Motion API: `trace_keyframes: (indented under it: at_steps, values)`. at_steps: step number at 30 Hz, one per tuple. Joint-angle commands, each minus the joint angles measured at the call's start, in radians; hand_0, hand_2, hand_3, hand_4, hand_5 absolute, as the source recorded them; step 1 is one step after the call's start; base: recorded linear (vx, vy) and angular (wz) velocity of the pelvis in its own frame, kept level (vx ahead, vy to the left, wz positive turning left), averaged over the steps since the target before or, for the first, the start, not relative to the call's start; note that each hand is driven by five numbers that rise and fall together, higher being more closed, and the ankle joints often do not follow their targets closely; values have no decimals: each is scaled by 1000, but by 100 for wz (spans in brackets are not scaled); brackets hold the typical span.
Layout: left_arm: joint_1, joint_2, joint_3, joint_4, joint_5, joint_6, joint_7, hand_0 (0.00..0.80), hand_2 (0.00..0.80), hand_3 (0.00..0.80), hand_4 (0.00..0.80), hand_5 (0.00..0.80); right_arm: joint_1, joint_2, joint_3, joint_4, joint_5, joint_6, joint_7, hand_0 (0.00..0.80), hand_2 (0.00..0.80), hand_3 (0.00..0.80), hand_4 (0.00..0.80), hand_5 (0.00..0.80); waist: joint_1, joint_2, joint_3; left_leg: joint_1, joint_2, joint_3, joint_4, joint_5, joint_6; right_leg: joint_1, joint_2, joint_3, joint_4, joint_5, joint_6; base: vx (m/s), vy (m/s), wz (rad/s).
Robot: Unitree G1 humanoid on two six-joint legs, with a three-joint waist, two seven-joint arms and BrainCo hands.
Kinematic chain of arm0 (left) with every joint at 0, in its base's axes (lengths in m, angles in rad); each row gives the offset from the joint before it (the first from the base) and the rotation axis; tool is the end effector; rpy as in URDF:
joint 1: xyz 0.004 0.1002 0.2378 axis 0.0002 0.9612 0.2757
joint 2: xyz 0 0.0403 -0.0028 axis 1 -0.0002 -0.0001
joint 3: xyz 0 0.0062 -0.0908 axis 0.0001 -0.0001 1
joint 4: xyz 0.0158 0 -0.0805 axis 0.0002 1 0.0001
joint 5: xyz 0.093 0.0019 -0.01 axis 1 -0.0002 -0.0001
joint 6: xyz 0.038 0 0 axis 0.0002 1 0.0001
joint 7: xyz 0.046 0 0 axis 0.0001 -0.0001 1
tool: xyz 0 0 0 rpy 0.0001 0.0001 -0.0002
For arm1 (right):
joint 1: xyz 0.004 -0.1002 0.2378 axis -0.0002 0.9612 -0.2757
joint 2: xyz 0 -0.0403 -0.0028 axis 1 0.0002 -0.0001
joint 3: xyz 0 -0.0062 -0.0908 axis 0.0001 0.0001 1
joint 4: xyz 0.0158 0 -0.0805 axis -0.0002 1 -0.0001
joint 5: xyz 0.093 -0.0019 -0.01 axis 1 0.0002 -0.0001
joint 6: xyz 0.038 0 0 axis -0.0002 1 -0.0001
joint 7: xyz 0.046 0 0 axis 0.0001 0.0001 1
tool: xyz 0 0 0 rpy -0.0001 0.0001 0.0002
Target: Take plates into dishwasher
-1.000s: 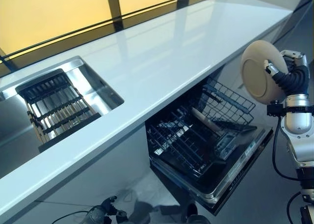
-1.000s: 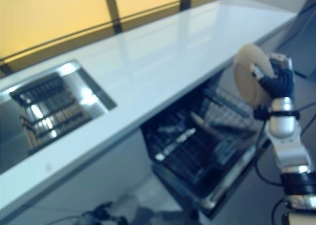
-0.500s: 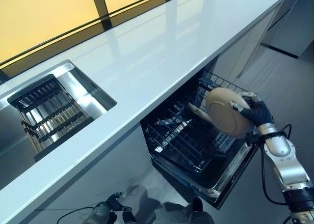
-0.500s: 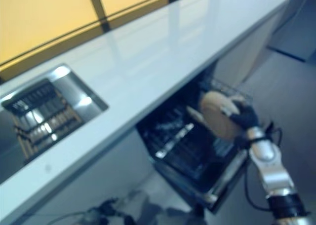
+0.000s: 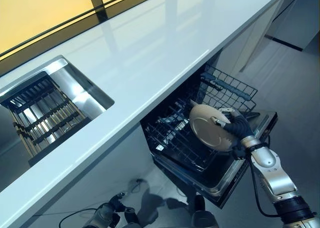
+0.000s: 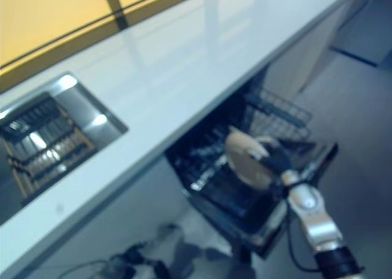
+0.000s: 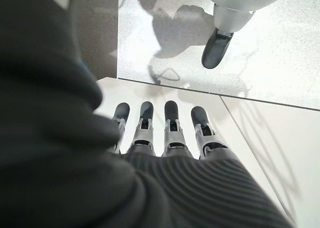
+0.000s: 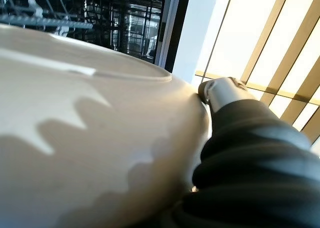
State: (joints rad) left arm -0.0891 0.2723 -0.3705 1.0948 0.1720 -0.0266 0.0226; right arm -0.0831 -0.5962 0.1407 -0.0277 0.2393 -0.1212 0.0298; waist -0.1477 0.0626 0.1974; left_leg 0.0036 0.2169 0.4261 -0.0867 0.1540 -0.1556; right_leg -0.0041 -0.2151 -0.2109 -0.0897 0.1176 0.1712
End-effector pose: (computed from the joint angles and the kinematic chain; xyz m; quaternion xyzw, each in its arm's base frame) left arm 0.1182 0.2040 -0.0835 0.2938 0.4665 -0.1238 0.8251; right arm 0.2095 -0.2174 0.0995 -0.1754 -0.0821 0.0994 0.9760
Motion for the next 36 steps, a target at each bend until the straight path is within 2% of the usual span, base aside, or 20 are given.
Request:
trace_keyframes:
  at_steps: [1,16,36]
  values:
    - [-70,21,-20,3,-28,-4,12,0,0,0,0,0,-128,32,-2,-19,8,-49,-66,800,800,800,800,800,16,-24,29,-43,-22,-60,-1,-24,27,-1,-12,-4,67,-66,-19,0,0,0]
    - [-85,0,-54,2,-27,-6,9,0,0,0,0,0,-217,97,94,130,-57,-48,-159,800,800,800,800,800,55,-1,43,-57,-42,-96,-1,-22,30,-1,-26,-29,69,-67,-21,2,13,4]
    - [-117,1,-82,-14,-21,-7,-1,0,0,0,0,0,-337,119,169,302,-188,-37,-226,800,800,800,800,800,92,17,80,-81,-65,-140,-1,-21,37,-32,-34,-41,82,-59,-21,-7,-1,3]
